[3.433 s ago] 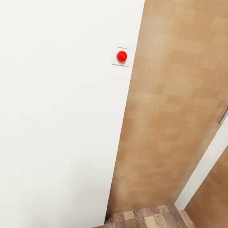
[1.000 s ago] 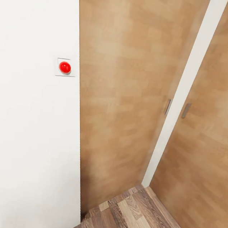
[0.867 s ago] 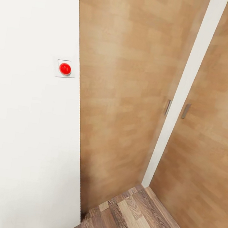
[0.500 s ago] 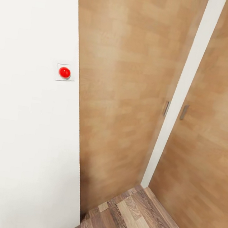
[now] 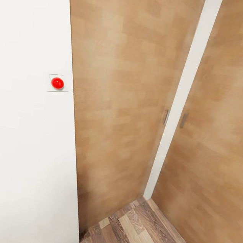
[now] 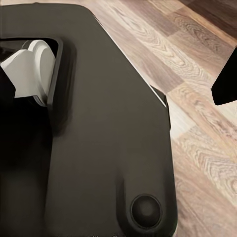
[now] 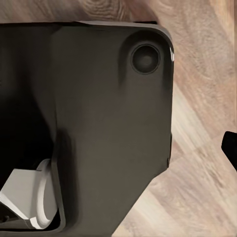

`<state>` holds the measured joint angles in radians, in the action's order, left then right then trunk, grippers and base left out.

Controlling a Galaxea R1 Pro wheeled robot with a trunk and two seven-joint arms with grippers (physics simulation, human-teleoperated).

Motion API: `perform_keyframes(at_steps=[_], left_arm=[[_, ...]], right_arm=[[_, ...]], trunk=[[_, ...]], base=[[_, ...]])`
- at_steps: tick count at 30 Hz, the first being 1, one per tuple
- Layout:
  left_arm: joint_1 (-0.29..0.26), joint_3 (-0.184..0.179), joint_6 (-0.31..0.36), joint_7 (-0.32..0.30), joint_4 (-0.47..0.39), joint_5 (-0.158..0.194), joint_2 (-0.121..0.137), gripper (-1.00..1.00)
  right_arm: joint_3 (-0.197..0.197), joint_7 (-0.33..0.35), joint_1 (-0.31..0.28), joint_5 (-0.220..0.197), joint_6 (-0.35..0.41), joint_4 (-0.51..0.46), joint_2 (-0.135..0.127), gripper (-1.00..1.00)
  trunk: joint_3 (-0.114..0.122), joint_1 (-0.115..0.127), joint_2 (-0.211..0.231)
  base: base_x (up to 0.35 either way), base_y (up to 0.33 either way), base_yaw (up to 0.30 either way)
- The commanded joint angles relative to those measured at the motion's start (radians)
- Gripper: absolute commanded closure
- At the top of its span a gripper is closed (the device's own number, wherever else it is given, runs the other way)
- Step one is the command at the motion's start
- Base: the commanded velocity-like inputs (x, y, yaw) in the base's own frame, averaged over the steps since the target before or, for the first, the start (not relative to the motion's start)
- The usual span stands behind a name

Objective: Put all the toys in the child's room - the three board games (two on the bed and one on the table), the two jigsaw puzzles on the table, and the tennis ball on the table - inside the toy box on the table in the child's room.

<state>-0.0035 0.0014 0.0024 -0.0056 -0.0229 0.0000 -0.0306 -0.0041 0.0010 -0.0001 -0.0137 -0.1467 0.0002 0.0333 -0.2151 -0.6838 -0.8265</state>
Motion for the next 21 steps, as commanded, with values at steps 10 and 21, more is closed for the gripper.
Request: perform_keyframes(at_steps=[10, 21], left_arm=[[0.000, 0.000, 0.001, -0.001, 0.000, -0.001, 0.000, -1.00], [0.000, 0.000, 0.001, -0.001, -0.001, -0.002, 0.000, -1.00]], right_arm=[[-0.001, -0.001, 0.000, -0.002, -0.005, 0.000, -0.002, -1.00], [-0.001, 0.000, 0.000, -0.002, -0.005, 0.000, -0.002, -1.00]], trunk=[[0.043, 0.038, 0.069], [0.092, 0.080, 0.146]], base=[[0.000, 0.000, -0.190], [0.000, 0.000, -0.203]])
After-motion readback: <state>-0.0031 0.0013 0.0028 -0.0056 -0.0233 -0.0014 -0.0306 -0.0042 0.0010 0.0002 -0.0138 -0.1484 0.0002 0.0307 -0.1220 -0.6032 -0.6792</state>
